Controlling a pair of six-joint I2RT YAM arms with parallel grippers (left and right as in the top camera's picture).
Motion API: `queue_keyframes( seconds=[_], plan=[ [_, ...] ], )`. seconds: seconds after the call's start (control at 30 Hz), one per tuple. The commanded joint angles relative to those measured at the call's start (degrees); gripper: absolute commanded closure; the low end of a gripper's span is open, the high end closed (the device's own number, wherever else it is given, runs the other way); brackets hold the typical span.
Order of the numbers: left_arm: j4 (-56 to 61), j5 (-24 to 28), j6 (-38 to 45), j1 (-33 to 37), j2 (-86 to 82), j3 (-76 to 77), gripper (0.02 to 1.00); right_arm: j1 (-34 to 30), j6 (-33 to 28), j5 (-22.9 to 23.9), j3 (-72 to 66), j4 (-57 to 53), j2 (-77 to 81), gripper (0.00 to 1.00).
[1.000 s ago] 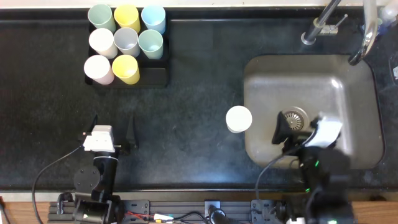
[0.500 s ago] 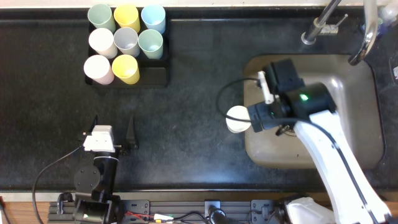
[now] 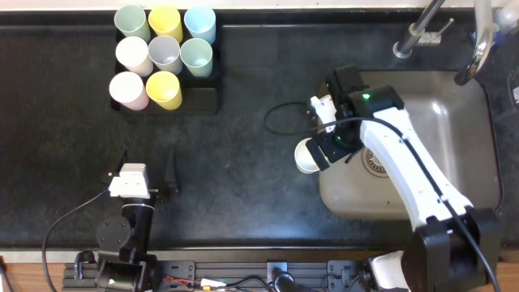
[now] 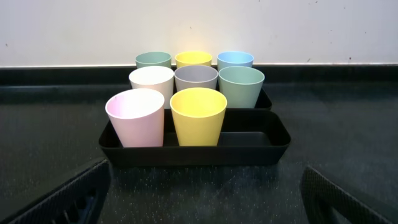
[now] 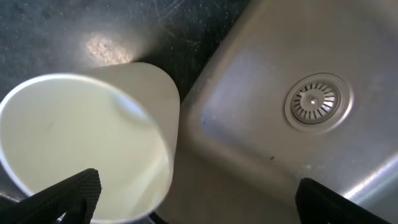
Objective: Store Cups
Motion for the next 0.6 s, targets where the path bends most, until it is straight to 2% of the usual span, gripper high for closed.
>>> queue_keyframes(
  seconds=[0.03, 0.17, 0.2, 0.23, 0.27, 0.3, 0.4, 0.6],
  plan=[
    [0.09, 0.55, -0.22, 0.52, -0.57, -0.24, 0.023, -0.44, -1.05, -1.03, 1.88, 0.98, 0.81, 0.003],
    [0.09, 0.55, -0.22, 0.52, -0.57, -0.24, 0.02, -0.52, -1.05, -1.05, 1.88, 1.64, 2.1, 0.007],
    [0.09, 0.55, -0.22, 0.52, -0.57, -0.24, 0.02, -0.52, -1.05, -1.05, 1.88, 1.66, 2.32, 0.038],
    [0.09, 0.55, -0.22, 0.52, -0.57, -0.24, 0.02, -0.52, -1.05, -1.16, 1.88, 1.68, 2.43, 0.112],
    [0.09, 0.55, -0.22, 0.52, -0.57, -0.24, 0.02, -0.52, -1.05, -1.51, 1.88, 1.7, 2.43, 0.704],
    [0.09, 0.55, -0.22, 0.52, -0.57, -0.24, 0.02, -0.52, -0.96, -1.99, 1.88, 1.77, 2.43, 0.958],
    [0.09, 0.52, -0.22, 0.52, -0.57, -0.24, 0.02, -0.37, -0.92, -3.23, 1.92, 1.79, 2.4, 0.956],
    [0.09, 0.55, -0.22, 0.52, -0.57, -0.24, 0.02, 1.03, 3.39, -3.3, 8.63, -1.53, 1.38, 0.956]
  ],
)
